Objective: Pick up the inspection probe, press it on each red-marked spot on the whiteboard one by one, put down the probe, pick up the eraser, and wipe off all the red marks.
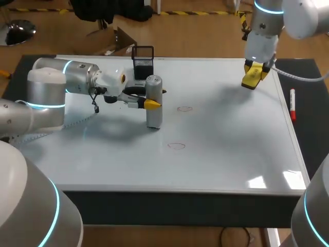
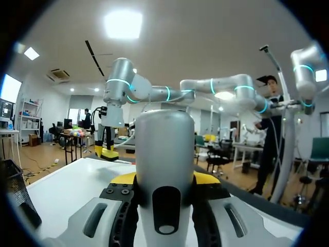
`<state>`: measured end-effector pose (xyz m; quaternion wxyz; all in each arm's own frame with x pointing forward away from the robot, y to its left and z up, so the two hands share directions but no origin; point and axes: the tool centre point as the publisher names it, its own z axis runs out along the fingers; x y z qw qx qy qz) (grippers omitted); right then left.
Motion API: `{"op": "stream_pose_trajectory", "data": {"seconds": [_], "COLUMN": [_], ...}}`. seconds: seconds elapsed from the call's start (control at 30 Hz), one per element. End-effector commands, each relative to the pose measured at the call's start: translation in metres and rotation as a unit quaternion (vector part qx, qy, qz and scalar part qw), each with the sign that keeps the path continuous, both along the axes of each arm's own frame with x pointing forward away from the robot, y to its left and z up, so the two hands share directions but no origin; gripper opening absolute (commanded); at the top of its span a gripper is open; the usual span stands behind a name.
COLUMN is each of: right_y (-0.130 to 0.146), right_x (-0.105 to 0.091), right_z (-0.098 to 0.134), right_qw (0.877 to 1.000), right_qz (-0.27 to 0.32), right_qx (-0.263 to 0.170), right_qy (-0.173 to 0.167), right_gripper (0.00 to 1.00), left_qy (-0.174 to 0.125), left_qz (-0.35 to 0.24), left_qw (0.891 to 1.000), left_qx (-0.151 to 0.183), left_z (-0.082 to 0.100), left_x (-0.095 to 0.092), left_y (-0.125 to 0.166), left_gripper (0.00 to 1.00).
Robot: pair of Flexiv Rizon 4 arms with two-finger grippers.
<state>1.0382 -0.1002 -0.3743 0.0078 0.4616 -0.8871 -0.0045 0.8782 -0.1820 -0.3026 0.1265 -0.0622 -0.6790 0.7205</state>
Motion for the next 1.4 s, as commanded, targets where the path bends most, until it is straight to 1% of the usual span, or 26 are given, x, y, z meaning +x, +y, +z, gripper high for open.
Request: {"op": "stream_pose_trajectory", "data": {"seconds": [0.03, 0.3, 0.43, 0.67, 0.83, 0.97, 1.1, 1.17, 1.4], "right_y": [-0.001, -0.001, -0.001, -0.001, -0.001, -0.001, -0.001, -0.001, -0.001], "right_x": [0.000, 0.000, 0.000, 0.000, 0.000, 0.000, 0.000, 0.000, 0.000], "right_z": [0.001, 0.001, 0.001, 0.001, 0.001, 0.001, 0.001, 0.001, 0.001], "right_qw": [1.000, 1.000, 1.000, 1.000, 1.000, 1.000, 1.000, 1.000, 1.000], "right_qz": [0.001, 0.001, 0.001, 0.001, 0.001, 0.001, 0.001, 0.001, 0.001], "right_qx": [-0.002, -0.002, -0.002, -0.002, -0.002, -0.002, -0.002, -0.002, -0.002], "right_qy": [0.000, 0.000, 0.000, 0.000, 0.000, 0.000, 0.000, 0.000, 0.000], "right_gripper": [0.00, 0.00, 0.00, 0.00, 0.00, 0.00, 0.00, 0.00, 0.00], "left_qy": [-0.001, -0.003, -0.004, -0.014, -0.017, -0.016, -0.030, -0.042, -0.056], "left_qz": [-0.003, -0.004, -0.001, 0.002, 0.005, 0.019, 0.036, 0.047, 0.092], "left_qw": [1.000, 1.000, 1.000, 1.000, 1.000, 0.999, 0.998, 0.998, 0.994], "left_qx": [0.000, -0.001, -0.002, -0.015, -0.019, -0.028, -0.029, -0.030, -0.018], "left_z": [-0.004, -0.003, 0.001, 0.020, 0.028, 0.034, 0.044, 0.051, 0.061], "left_x": [0.002, 0.002, 0.002, 0.001, 0.004, 0.013, 0.026, 0.037, 0.072], "left_y": [0.000, 0.000, 0.000, 0.002, 0.006, 0.018, 0.034, 0.046, 0.085], "left_gripper": [0.00, 0.00, 0.00, 0.00, 0.00, 0.00, 0.00, 0.00, 0.00]}}
